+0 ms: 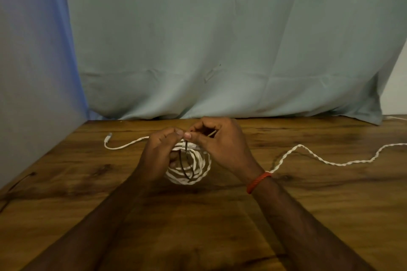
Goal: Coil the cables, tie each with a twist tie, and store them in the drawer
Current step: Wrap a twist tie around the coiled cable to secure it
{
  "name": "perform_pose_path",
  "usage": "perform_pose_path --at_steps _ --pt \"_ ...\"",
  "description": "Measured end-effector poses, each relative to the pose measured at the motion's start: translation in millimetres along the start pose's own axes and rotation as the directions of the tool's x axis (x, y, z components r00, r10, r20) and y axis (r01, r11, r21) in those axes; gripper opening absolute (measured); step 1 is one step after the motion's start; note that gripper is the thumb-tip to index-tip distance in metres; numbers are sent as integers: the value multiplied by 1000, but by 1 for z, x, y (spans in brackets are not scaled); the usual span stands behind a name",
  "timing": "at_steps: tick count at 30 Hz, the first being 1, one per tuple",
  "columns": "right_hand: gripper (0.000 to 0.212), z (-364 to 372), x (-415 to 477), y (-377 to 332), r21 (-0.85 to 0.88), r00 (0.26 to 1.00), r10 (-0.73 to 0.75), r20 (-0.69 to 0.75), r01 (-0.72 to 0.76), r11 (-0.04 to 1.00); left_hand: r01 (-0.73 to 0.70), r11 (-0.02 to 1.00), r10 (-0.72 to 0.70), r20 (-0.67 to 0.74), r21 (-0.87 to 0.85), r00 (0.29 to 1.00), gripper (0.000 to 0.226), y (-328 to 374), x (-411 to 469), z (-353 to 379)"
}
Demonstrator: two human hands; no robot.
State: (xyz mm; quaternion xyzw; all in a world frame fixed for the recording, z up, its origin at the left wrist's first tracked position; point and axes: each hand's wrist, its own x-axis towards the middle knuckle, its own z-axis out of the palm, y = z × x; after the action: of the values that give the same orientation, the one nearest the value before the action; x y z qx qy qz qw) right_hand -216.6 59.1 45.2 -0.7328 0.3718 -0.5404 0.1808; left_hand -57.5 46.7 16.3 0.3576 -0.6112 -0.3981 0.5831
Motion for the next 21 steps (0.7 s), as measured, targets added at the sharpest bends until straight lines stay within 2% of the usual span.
perform_pose_path --at_steps 4,7,11,14,17,21 --pt "13 4 -3 0 -2 998 32 -61 -32 999 40 998 -34 119 -53 992 17 2 -1 0" --pt "13 4 -3 -1 41 993 76 -91 -73 996 17 998 -6 158 -67 987 19 2 -1 0" --pt "12 7 0 0 206 963 257 -83 -236 950 5 997 9 169 -80 986 19 3 -3 2" --pt "15 3 1 -2 287 929 370 -30 -347 893 30 994 -7 216 -101 976 33 1 -6 3" --pt "18 -5 1 -8 326 899 431 82 -432 841 34 997 -17 224 -75 975 16 4 -6 4" --pt "24 -10 4 -6 289 892 441 102 -451 844 20 1000 -15 207 -19 978 18 4 -3 2"
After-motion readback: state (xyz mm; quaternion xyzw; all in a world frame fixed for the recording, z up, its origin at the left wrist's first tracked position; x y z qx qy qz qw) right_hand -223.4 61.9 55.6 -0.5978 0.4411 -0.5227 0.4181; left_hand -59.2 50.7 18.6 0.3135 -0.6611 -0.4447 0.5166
